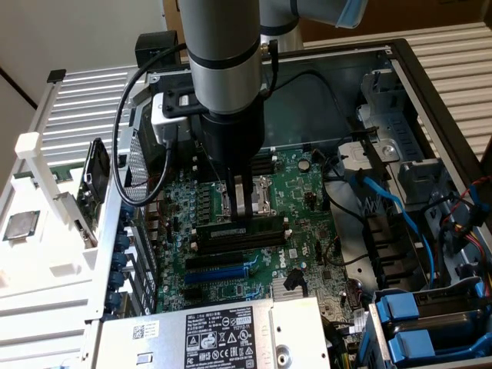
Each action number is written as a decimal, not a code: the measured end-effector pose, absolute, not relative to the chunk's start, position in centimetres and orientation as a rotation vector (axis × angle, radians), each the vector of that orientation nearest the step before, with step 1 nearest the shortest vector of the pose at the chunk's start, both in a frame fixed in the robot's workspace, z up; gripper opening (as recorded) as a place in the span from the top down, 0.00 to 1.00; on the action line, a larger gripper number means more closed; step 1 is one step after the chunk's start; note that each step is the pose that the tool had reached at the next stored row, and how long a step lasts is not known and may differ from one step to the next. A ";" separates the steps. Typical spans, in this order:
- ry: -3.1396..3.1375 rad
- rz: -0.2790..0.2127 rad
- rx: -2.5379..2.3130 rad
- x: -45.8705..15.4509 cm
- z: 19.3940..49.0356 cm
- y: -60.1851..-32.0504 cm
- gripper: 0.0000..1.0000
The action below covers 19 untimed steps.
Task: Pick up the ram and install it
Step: 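Insert the ram into the slot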
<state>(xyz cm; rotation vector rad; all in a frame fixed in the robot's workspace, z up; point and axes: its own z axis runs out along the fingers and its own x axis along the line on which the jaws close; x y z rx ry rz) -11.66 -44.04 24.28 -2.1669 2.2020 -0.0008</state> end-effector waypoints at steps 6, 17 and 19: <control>2.202 -0.001 -2.167 -11.7 23.9 -44.0 0.88; 2.204 -0.001 -2.165 -11.7 23.7 -44.0 0.88; 2.207 -0.001 -2.162 -11.7 23.7 -44.0 0.88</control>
